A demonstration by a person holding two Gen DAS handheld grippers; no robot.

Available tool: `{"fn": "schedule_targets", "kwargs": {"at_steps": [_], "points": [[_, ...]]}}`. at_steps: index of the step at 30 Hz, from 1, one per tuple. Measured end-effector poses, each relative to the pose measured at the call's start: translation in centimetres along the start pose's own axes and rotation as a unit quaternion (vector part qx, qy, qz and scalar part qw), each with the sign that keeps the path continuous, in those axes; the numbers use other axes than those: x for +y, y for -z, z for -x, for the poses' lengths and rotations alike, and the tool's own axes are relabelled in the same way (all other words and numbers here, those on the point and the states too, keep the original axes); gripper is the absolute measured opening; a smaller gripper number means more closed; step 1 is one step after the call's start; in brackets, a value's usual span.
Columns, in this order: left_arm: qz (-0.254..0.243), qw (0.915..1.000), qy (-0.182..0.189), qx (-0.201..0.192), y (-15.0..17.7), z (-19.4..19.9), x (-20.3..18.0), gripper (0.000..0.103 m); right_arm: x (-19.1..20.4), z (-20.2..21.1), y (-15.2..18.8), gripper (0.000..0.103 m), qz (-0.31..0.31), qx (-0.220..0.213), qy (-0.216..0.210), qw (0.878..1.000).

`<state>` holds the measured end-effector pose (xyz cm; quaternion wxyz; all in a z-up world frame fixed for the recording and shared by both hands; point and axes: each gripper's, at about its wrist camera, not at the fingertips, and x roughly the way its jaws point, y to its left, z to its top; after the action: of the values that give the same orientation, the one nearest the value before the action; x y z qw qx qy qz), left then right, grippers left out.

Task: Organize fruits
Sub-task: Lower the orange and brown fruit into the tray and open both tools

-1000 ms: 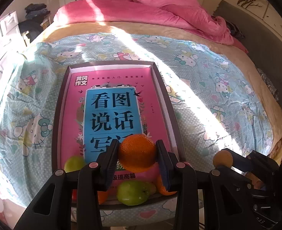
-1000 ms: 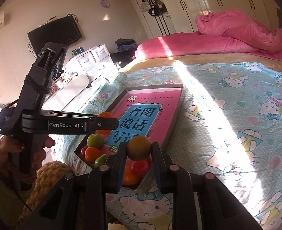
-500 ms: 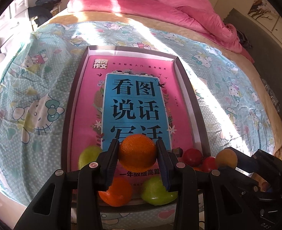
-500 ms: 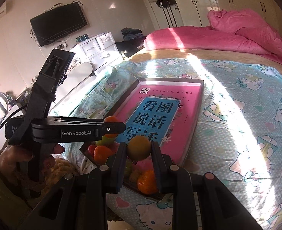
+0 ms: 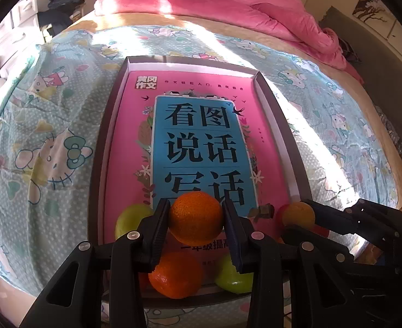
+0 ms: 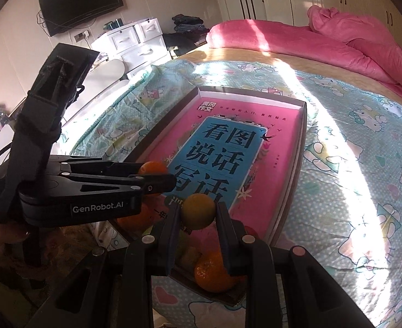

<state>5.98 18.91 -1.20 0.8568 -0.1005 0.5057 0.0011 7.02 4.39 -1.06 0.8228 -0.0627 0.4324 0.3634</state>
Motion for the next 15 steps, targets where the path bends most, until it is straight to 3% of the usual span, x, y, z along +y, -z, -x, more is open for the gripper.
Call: {"fn": "schedule_targets", "kwargs": {"at_steps": [15], "points": [[-0.008, 0.9998, -0.005, 0.016, 0.3, -0.9, -0.1, 0.040, 0.2, -1.5, 0.8, 0.027, 0.006, 0.037, 0.005, 0.999]]}}
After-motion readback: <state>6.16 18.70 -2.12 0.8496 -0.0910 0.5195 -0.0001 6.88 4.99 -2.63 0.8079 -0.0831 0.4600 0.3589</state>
